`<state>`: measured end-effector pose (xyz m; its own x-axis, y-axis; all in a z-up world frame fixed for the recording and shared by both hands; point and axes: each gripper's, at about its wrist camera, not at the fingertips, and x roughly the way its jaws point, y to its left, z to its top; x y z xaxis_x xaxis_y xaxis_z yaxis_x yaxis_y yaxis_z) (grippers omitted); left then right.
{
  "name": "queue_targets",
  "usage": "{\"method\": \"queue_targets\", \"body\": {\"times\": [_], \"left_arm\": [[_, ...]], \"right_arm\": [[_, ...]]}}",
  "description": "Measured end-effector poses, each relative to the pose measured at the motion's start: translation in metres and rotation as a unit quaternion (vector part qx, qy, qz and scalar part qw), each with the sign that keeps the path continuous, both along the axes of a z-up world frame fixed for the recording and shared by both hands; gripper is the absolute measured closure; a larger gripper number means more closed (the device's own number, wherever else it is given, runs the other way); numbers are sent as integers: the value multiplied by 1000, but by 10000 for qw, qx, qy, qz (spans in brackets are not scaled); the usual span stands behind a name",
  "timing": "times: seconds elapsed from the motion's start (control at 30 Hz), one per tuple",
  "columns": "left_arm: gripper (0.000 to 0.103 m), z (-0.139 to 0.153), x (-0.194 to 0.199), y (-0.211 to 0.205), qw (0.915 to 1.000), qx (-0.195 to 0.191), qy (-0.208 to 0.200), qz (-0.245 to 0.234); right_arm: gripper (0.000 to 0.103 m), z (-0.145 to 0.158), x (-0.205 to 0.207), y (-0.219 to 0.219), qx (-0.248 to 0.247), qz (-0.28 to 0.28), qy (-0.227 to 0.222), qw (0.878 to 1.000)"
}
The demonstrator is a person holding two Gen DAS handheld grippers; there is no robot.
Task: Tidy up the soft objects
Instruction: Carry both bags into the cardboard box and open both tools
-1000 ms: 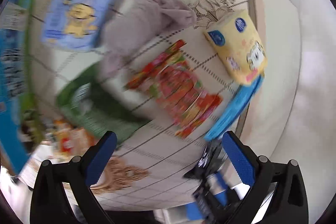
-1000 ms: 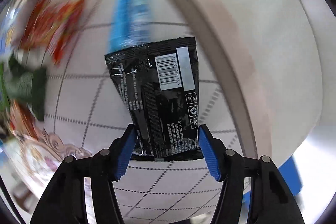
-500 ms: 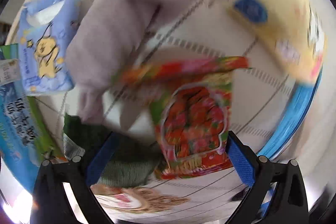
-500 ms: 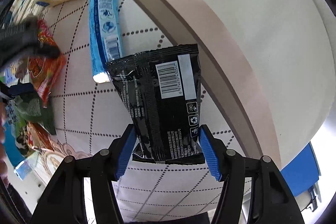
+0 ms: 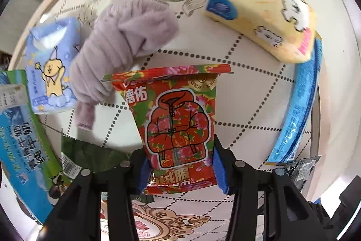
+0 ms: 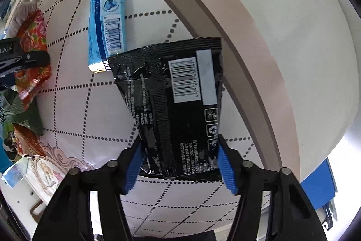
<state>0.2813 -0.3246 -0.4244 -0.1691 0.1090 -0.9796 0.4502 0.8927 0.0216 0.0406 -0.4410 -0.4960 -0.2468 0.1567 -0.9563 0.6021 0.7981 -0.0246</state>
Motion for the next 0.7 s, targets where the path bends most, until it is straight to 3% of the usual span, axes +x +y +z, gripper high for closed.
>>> {"method": "queue_targets", "body": {"times": [0.13, 0.27, 0.47, 0.53, 0.63, 0.7], "left_arm": [[60, 26, -18, 5, 9996, -36, -211, -181], [60, 47, -42, 24, 9993, -238, -239, -172], [60, 90, -73, 67, 9967, -773, -228, 5], [60, 111, -79, 87, 9952, -918, -306, 112], [60, 156, -75, 134, 9905, -1209, -535, 379], [60, 187, -79, 136, 9874, -1334, -651, 555]], "right_arm": [[52, 4, 1, 25, 58, -6, -56, 10000], [53, 1, -19, 32, 211, -98, -129, 9996], [54, 22, -42, 50, 426, -109, -417, 9982], [54, 40, -44, 62, 447, -17, -590, 9973], [54, 104, -16, 70, 499, 193, -866, 9948], [54, 139, -1, 75, 517, 414, -1105, 9917]]}}
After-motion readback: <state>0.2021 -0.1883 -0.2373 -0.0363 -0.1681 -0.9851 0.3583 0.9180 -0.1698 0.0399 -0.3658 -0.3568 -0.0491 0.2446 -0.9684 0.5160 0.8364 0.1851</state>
